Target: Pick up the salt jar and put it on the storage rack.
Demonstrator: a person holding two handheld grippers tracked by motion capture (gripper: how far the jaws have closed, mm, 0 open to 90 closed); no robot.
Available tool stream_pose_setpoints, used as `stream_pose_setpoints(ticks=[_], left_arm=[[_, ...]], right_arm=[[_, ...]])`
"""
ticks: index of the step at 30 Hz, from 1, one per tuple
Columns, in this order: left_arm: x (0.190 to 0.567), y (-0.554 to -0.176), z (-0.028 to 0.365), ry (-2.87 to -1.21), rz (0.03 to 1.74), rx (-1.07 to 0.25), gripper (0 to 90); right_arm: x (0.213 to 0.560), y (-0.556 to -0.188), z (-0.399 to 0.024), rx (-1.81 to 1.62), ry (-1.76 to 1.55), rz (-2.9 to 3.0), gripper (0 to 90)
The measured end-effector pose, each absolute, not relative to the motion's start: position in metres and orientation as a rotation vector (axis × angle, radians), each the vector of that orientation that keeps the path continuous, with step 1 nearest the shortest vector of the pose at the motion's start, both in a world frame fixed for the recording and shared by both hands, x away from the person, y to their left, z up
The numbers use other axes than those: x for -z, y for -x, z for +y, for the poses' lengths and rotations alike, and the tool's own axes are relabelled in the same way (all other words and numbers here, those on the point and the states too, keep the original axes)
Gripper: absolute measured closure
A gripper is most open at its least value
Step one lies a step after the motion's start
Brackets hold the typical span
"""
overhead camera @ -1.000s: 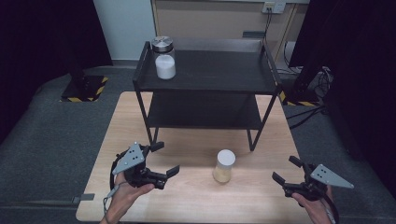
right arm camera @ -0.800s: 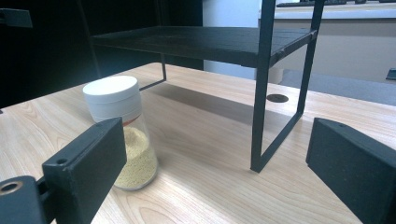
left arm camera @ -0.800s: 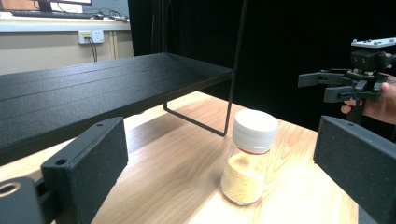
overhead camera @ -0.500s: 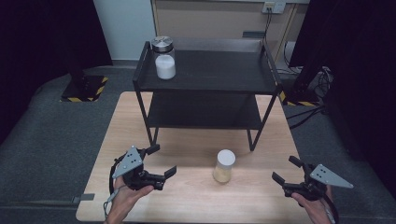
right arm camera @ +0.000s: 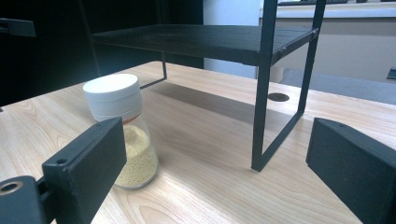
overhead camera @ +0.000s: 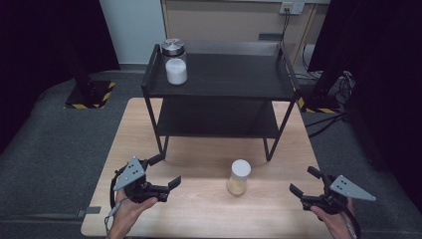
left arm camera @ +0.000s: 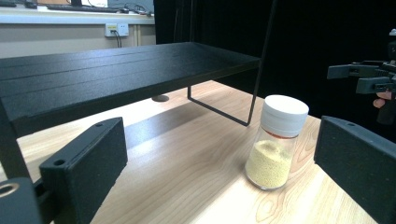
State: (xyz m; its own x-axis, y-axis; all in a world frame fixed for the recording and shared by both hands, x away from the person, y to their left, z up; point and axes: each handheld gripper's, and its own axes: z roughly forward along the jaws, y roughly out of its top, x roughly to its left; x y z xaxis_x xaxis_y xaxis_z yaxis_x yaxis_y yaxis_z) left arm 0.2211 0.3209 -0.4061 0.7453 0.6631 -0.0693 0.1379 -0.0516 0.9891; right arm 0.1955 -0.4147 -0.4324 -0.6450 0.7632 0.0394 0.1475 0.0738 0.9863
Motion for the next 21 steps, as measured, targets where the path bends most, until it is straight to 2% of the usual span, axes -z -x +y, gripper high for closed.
stream_pose_setpoints(ticks=[21], left_arm=[[0.4081,-0.2236,0.3278,-1.595,0.682,-0.465,1.3]], right_arm=[[0.4321,-0.1951,-0.4147,-1.606,-0.899,1.855,5.4]])
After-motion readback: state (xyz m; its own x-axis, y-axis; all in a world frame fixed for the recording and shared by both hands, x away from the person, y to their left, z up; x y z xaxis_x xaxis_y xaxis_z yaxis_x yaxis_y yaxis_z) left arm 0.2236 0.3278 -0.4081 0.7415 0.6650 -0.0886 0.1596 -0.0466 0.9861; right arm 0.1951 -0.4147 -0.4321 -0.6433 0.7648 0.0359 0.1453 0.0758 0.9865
